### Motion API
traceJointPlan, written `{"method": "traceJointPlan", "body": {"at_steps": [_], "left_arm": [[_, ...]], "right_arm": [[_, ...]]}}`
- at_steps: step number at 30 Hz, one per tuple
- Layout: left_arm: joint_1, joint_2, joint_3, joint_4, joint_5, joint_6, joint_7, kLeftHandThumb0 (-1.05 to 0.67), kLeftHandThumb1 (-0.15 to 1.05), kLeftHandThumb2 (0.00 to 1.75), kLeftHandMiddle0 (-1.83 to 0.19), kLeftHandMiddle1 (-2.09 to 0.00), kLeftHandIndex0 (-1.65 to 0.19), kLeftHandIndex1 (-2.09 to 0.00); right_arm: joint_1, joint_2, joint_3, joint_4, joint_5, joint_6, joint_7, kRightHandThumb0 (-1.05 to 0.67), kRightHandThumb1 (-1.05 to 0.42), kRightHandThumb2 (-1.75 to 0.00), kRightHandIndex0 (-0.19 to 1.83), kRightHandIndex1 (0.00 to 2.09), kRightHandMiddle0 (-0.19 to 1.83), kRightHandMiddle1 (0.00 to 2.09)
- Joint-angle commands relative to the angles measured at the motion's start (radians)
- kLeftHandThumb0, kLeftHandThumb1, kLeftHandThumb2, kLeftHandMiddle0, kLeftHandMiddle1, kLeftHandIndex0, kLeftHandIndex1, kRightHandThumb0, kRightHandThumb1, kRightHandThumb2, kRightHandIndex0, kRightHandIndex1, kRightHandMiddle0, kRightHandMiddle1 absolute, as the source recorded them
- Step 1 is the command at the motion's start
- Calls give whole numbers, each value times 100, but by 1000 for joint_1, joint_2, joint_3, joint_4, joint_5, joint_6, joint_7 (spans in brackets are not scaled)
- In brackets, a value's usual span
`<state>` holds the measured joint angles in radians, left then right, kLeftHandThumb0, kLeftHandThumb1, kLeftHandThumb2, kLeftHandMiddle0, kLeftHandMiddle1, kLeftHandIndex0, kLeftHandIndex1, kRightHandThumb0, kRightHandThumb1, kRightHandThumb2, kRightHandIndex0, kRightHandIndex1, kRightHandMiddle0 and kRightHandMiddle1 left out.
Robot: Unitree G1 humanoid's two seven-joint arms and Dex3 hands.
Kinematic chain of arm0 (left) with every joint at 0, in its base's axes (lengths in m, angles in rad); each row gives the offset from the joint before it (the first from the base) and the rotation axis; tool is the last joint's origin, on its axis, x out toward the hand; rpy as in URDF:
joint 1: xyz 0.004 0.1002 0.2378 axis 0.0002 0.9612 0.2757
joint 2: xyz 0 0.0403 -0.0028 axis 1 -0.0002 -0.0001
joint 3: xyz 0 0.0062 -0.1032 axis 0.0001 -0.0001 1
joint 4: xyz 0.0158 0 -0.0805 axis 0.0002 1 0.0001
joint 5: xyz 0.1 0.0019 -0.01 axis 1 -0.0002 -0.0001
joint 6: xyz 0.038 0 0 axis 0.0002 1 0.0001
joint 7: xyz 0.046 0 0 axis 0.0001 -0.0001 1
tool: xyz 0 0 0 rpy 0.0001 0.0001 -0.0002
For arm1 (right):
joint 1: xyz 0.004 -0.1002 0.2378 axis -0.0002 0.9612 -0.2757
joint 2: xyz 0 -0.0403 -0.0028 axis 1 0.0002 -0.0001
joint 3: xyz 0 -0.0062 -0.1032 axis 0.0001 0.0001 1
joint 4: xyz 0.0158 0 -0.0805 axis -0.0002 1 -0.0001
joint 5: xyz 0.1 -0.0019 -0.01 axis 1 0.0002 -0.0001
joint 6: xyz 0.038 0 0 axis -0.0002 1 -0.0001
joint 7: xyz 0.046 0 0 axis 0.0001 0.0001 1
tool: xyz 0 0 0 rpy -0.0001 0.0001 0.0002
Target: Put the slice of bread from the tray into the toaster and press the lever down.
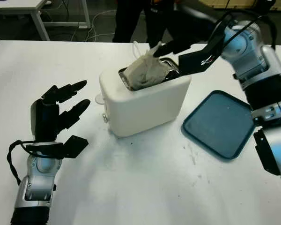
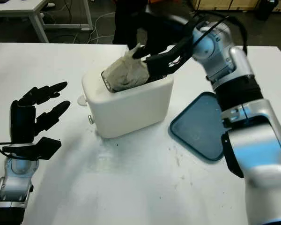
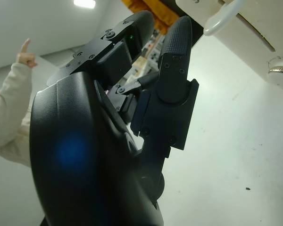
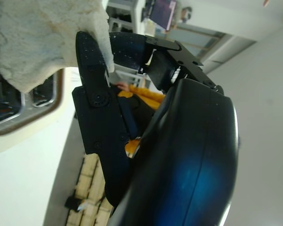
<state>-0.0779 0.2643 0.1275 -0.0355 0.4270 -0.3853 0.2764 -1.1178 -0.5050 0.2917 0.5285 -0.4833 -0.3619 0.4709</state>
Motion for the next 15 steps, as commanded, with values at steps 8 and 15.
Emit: {"method": "traceJointPlan", "body": {"at_steps": [8,15], "left_arm": [[6,-1,-5,2,-12,-5,-2,-51,92,15,-61,-93,-93,0],[7,7,-2,5,3,-9,7,-51,92,16,-61,-94,-93,0]], "right_arm": [[67,3,-35,-195,41,157,72,-36,-92,-13,112,175,90,175],[90,-27,-28,-231,19,160,73,-32,-92,-9,109,175,84,175]]}}
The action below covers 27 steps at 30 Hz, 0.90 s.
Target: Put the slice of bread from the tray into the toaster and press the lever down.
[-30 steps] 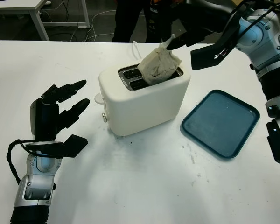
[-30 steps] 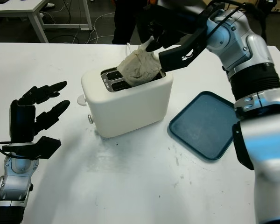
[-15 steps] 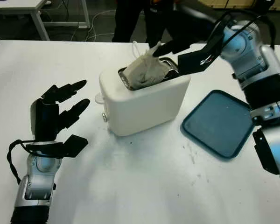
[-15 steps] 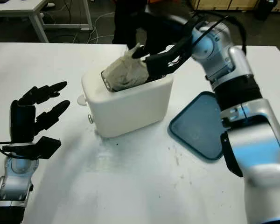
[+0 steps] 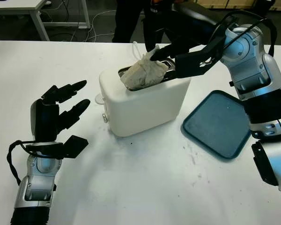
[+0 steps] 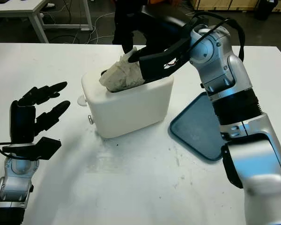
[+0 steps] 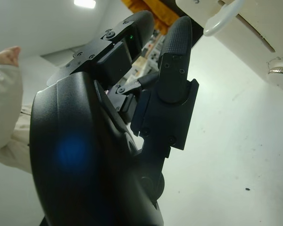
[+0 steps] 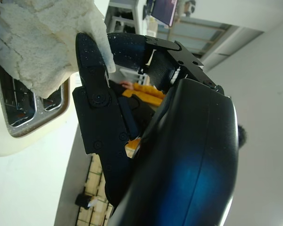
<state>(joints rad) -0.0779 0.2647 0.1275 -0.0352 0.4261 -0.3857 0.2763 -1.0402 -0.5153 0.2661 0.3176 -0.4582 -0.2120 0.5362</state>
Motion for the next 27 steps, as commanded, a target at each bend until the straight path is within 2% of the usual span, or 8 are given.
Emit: {"method": "traceJointPlan", "body": {"at_steps": [1,5,7,9,15,19,22,27], "left_arm": [[6,6,-2,5,4,-10,8,-50,92,16,-62,-94,-93,0],[5,4,-3,2,2,-6,6,-50,92,15,-62,-94,-94,0],[5,2,-2,1,-1,-4,5,-50,92,15,-62,-94,-94,0],[6,2,-2,0,-1,-3,5,-50,92,14,-62,-94,-94,0],[6,4,-1,-2,-6,-3,0,-50,92,15,-62,-94,-94,0],[7,1,-1,-9,-6,7,-3,-49,92,14,-61,-94,-94,0],[8,0,-3,-11,0,8,0,-49,92,14,-62,-94,-94,0],[7,0,-2,-8,0,6,2,-49,92,14,-62,-95,-94,0]], "right_arm": [[14,-24,2,-26,-18,15,10,-32,-92,-9,108,175,84,175],[11,-46,7,-42,-26,51,66,-33,-92,-6,104,175,80,175],[8,-56,10,-52,-32,69,95,-34,-92,-4,105,175,79,144],[8,-68,16,-63,-46,79,116,-33,-92,-3,104,175,75,168],[-14,-109,57,-70,-111,101,203,-44,-91,-2,93,173,72,170],[-28,-128,66,-69,-124,82,237,-57,-87,0,82,164,74,120],[-41,-142,77,-74,-128,69,272,-60,-86,0,63,119,85,46],[-43,-134,76,-88,-121,116,321,-59,-84,0,50,82,83,6]]}}
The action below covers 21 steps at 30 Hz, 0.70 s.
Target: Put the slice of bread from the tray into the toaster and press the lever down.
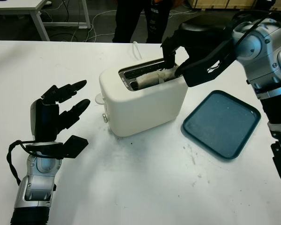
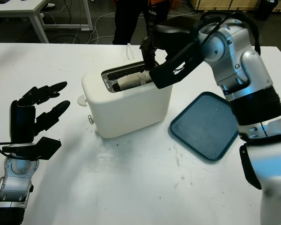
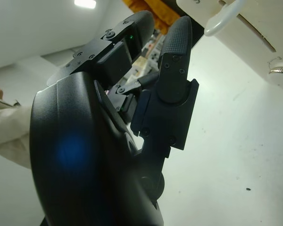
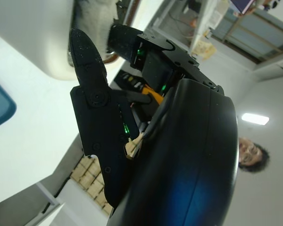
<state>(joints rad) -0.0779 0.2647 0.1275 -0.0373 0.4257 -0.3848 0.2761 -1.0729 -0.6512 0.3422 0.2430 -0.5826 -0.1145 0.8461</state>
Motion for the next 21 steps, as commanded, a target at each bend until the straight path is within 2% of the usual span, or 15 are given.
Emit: {"method": "traceJointPlan", "body": {"at_steps": [1,6,12,15,18,21], "left_arm": [[7,0,-2,-6,0,7,3,-49,92,14,-62,-95,-94,-1],[6,6,-2,5,4,-10,7,-48,92,14,-63,-95,-94,0],[5,6,-2,10,3,-11,7,-50,92,15,-63,-95,-94,0],[6,5,-1,11,-5,-12,4,-49,92,14,-62,-95,-94,0],[8,3,0,5,-1,-3,5,-49,92,14,-62,-96,-94,0],[8,3,0,9,0,-9,8,-49,92,14,-62,-95,-94,0]], "right_arm": [[-9,4,-2,-15,2,25,11,-59,-83,0,45,85,82,3],[-2,-3,2,-26,-23,6,-24,-60,-84,0,31,71,70,0],[46,10,-54,-41,-17,-38,-203,-56,-82,-1,29,69,67,1],[108,38,-110,-71,-51,-45,-425,-49,-83,-1,32,69,71,2],[181,56,-172,-14,-53,-177,-731,-40,-84,0,48,58,77,3],[262,61,-224,35,-6,-270,-884,-35,-85,0,63,49,84,4]]}}
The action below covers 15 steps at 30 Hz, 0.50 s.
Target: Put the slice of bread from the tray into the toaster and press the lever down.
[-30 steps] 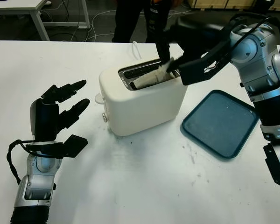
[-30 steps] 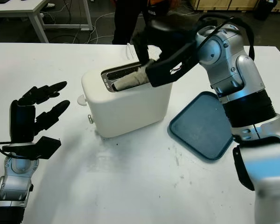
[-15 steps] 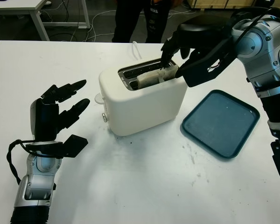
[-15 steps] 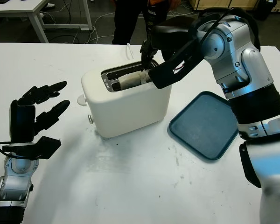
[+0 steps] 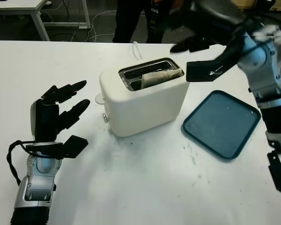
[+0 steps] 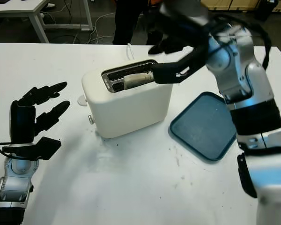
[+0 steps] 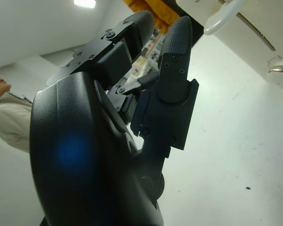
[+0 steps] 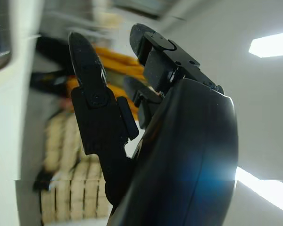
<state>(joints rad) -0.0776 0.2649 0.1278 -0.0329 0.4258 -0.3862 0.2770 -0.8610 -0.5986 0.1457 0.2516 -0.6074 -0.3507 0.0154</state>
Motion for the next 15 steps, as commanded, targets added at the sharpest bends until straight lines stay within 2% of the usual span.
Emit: {"method": "traceJointPlan", "body": {"at_steps": [1,3,6,11,15], "left_arm": [[7,4,0,6,0,-9,7,-49,92,14,-62,-95,-94,0],[7,8,1,6,-4,-9,2,-49,92,14,-62,-95,-94,0],[3,19,1,10,-11,-16,-10,-48,92,15,-62,-95,-94,0],[-10,42,-2,19,-13,-37,-27,-48,92,15,-62,-96,-94,0],[-14,52,-1,2,-20,-34,-50,-47,92,13,-62,-98,-94,0]], "right_arm": [[85,9,-43,30,28,-61,-95,-35,-85,0,67,44,85,3],[184,17,-83,18,58,-122,-173,-30,-84,0,81,30,91,3],[343,57,-141,-21,139,-185,-235,-23,-85,-1,90,23,93,2],[594,158,-213,-160,297,-156,-217,-19,-91,-2,98,21,94,2],[730,232,-257,-226,368,-114,-214,-29,-92,-11,104,20,93,1]]}}
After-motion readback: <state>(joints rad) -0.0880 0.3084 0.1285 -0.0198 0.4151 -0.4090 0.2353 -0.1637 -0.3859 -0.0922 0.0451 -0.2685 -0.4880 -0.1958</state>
